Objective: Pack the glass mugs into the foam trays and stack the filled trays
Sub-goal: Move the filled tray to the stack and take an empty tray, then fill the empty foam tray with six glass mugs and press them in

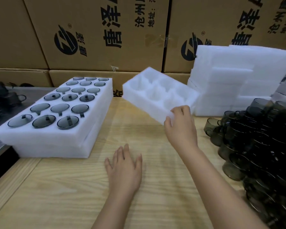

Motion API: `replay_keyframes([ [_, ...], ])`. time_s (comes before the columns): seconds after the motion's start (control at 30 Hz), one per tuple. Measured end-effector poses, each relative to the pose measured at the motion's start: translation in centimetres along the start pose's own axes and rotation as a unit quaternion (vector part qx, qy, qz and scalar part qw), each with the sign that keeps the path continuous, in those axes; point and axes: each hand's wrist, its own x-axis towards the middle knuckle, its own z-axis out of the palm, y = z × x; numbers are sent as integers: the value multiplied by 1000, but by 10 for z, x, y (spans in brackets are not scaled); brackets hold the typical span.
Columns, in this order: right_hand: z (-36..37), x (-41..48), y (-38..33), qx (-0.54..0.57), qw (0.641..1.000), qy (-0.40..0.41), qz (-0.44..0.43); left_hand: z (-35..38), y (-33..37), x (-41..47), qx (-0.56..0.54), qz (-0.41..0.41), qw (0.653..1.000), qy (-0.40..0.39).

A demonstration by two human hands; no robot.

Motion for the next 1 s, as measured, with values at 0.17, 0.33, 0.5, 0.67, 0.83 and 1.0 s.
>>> replay_keyframes([
  [0.17, -49, -108, 9, 23, 996, 41, -72, -30, -8, -5, -563, -143, 792, 187],
  [0.33, -72, -163, 37, 13, 995, -72, -66, -58, -38, -20, -716, -221, 619, 235],
  [0.5, -84, -188, 53, -31, 991, -113, -68, -57, -34, -33, -690, -135, 707, 79],
  [0.67, -89, -190, 57, -6, 994, -93, -64, -54, -25, -33, -636, -47, 764, -94],
  [0.83, -90, -188, 58, 17, 1000, 15, 9, -48, -18, -29, -652, -33, 728, -208],
  [1.0, -89, -184, 65, 24, 998, 48, 23, -44, -19, -28, -647, -7, 737, -195],
])
